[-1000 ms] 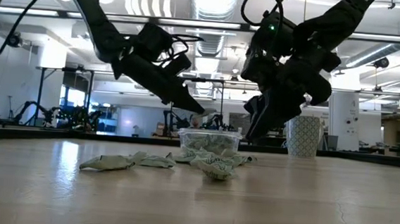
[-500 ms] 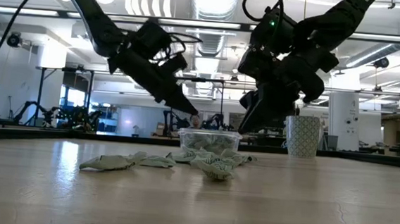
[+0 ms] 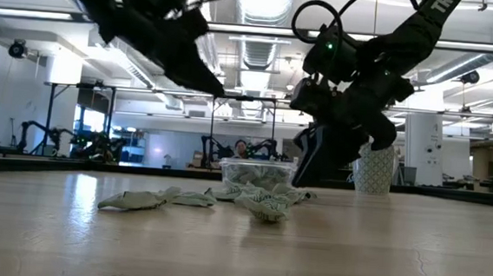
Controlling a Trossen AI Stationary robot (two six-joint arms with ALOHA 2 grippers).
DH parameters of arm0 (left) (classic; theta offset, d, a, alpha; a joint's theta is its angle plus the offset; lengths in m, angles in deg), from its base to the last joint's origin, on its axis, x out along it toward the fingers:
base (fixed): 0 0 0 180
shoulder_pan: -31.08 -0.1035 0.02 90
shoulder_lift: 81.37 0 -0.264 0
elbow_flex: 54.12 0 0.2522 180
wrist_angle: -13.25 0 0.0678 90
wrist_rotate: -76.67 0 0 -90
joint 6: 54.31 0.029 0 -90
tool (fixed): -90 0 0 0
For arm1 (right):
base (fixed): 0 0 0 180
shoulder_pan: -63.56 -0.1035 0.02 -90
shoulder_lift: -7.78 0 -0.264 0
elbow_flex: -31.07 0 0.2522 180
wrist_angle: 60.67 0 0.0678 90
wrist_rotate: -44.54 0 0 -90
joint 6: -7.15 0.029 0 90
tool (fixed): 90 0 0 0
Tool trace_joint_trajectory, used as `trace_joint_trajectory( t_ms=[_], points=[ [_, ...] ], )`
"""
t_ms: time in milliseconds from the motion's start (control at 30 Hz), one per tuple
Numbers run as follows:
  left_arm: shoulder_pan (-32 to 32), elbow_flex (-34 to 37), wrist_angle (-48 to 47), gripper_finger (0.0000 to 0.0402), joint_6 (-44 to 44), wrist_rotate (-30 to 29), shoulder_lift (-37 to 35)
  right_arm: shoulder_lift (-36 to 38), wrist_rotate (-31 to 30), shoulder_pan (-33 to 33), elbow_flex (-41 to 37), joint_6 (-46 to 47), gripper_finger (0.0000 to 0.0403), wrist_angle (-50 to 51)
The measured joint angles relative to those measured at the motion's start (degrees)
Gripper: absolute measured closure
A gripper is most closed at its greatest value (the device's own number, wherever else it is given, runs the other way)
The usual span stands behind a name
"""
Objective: Pick and place Stevia / Truvia into bins
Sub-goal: Put the stevia packet into the transparent container
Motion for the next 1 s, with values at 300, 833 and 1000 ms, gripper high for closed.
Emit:
trace_joint_trajectory(
  t_ms=[300,833,1000],
  points=[
    [7.4,8.1,0.1,0.0162,-5.5,0.0,-11.6,0.0,-3.7,0.0,-0.5,-0.2,0.0316,0.2],
    [11.9,13.8,2.3,0.0161,-10.3,-0.9,-19.6,0.0,-3.6,0.0,-1.1,1.2,0.0344,0.7],
    [12.6,13.8,2.7,0.0162,-10.3,-1.0,-19.5,0.0,-3.6,0.0,-1.2,1.6,0.0358,1.2]
  ],
)
